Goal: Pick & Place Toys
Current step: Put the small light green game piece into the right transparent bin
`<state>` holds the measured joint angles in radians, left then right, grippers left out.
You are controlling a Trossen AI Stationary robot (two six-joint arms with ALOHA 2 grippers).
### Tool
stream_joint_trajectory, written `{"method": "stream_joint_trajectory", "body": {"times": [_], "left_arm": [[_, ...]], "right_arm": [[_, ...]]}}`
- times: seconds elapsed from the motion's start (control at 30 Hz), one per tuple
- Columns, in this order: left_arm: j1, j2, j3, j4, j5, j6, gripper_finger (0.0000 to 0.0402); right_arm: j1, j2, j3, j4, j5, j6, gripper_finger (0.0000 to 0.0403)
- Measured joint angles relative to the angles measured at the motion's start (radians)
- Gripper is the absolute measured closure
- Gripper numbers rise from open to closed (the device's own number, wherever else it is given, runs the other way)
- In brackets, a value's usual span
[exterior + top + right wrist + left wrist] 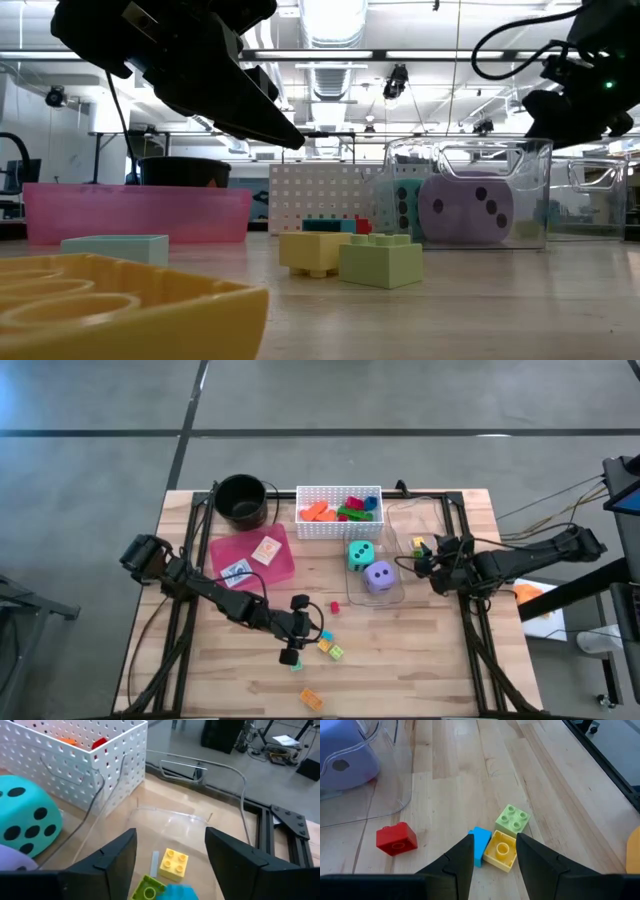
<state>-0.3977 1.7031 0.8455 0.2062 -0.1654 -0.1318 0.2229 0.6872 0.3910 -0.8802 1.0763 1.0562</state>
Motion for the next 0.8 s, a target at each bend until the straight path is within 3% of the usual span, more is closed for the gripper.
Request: {"method": "stream_joint_trajectory", "body": {"times": [0.17, 0.33, 0.5, 0.63, 0.8], "left_arm": [[0.0, 0.0, 0.0, 0.0, 0.0, 0.0, 0.0252], [0.0, 0.0, 0.0, 0.0, 0.0, 0.0, 0.0252], [0.0, 0.0, 0.0, 0.0, 0.0, 0.0, 0.0252], [0.0, 0.0, 0.0, 0.0, 0.0, 0.0, 0.0252], [0.0, 0.0, 0.0, 0.0, 0.0, 0.0, 0.0252]], "right_arm": [[-0.003, 0.0, -0.001, 0.105, -0.001, -0.105, 0.0154], [-0.003, 0.002, 0.011, 0.407, -0.024, -0.366, 0.0152], [-0.003, 0.012, 0.011, 0.672, -0.247, -0.591, 0.0152], [-0.003, 0.045, 0.011, 0.796, -0.428, -0.648, 0.0152], [-0.003, 0.105, 0.019, 0.973, -0.538, -0.775, 0.0152]]}}
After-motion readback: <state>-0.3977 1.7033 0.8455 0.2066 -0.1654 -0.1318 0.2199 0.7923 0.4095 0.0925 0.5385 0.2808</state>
